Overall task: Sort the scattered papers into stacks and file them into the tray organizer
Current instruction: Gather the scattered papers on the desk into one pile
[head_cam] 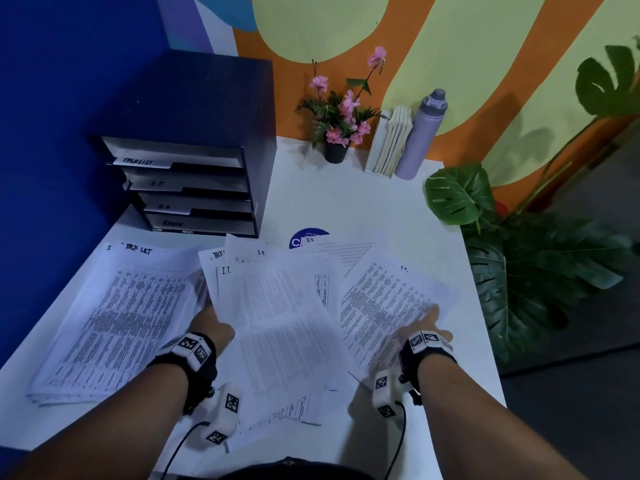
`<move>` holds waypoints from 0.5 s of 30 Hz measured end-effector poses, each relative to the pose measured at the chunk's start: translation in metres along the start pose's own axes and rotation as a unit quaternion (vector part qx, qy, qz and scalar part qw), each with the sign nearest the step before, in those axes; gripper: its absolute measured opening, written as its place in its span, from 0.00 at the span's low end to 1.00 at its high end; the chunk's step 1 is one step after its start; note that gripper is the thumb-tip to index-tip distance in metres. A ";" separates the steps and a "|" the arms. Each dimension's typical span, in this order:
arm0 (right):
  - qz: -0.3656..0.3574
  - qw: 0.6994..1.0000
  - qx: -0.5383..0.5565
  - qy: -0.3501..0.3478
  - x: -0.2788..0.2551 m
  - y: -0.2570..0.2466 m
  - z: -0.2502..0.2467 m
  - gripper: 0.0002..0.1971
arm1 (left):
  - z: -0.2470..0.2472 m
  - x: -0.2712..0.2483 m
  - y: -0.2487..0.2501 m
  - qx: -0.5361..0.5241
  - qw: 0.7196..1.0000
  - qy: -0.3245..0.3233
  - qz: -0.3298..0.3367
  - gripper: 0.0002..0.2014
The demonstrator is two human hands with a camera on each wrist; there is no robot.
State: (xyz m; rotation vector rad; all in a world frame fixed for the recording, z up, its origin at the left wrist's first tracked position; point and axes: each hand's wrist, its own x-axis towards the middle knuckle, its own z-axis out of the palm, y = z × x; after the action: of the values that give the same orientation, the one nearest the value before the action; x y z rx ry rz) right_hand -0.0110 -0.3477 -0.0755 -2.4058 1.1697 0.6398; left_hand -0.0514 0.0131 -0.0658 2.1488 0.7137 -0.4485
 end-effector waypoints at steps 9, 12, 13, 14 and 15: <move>-0.114 0.975 0.155 0.112 0.002 -0.014 -0.025 0.32 | -0.003 0.000 -0.004 0.008 1.000 -0.026 -0.015 0.30; -0.254 0.950 0.077 0.163 -0.003 -0.036 -0.049 0.15 | -0.006 0.003 0.000 0.024 0.999 -0.018 -0.017 0.29; -0.290 0.941 0.079 0.158 -0.004 -0.044 -0.054 0.13 | -0.008 0.004 0.002 0.024 0.999 -0.020 -0.023 0.28; -0.308 0.936 0.079 0.152 -0.004 -0.052 -0.057 0.12 | -0.009 0.005 0.002 0.026 0.999 -0.021 -0.028 0.27; -0.316 0.934 0.078 0.145 -0.002 -0.060 -0.057 0.10 | -0.011 0.007 0.001 0.031 0.999 -0.019 -0.032 0.28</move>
State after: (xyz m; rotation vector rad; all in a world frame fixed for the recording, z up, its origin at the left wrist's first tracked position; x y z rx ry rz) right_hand 0.0496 -0.3413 -0.0189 -2.5759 0.4457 -0.0137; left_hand -0.0448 0.0236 -0.0622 2.1736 0.7573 -0.5513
